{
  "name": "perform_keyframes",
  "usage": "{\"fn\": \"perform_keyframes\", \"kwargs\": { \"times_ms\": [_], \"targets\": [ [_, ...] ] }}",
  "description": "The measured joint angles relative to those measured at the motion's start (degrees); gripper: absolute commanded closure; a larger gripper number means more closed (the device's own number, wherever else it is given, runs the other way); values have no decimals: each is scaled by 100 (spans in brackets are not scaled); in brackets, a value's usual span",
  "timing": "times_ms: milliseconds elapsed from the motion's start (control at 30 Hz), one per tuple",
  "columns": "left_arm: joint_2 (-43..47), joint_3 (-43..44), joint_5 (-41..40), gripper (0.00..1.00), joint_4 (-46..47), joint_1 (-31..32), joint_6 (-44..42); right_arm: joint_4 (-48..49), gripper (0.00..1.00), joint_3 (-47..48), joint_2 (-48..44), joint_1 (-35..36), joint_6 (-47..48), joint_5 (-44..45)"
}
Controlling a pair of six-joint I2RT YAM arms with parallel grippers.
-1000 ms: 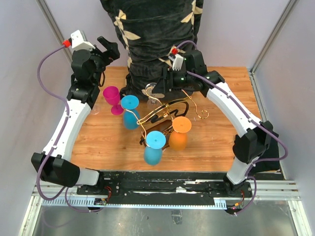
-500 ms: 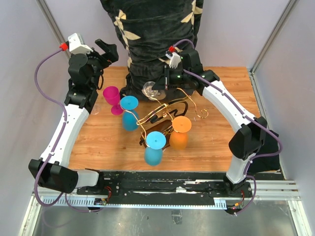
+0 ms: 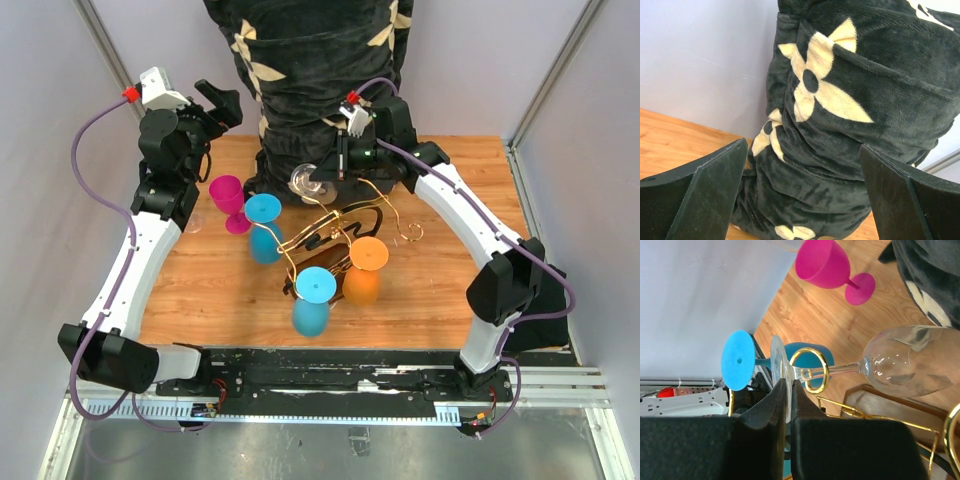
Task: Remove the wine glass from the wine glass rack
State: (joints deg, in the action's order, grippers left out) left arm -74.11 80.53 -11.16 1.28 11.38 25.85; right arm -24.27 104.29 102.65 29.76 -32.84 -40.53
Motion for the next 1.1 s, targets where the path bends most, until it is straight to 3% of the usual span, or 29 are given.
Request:
{"fn": "perform_keyframes", "kwargs": {
  "times_ms": [367,600,767,1000,1100],
  "targets": [
    [0,0,81,0,39,0,0,669,99,83,308,-20,-479,-791],
    [-2,0,151,1,37,0,13,708,99,-334,120,-20,-417,-1123],
    [-55,48,330,3,-50,0,79,-356,99,-363,-332,-33,380,-778],
    [-581,861,859,4,-734,22,186,-2234,99,914,-625,-31,1858,260],
    [-601,970,997,4,-929,46,184,-2540,99,1091,-732,20,2269,313]
  ]
}}
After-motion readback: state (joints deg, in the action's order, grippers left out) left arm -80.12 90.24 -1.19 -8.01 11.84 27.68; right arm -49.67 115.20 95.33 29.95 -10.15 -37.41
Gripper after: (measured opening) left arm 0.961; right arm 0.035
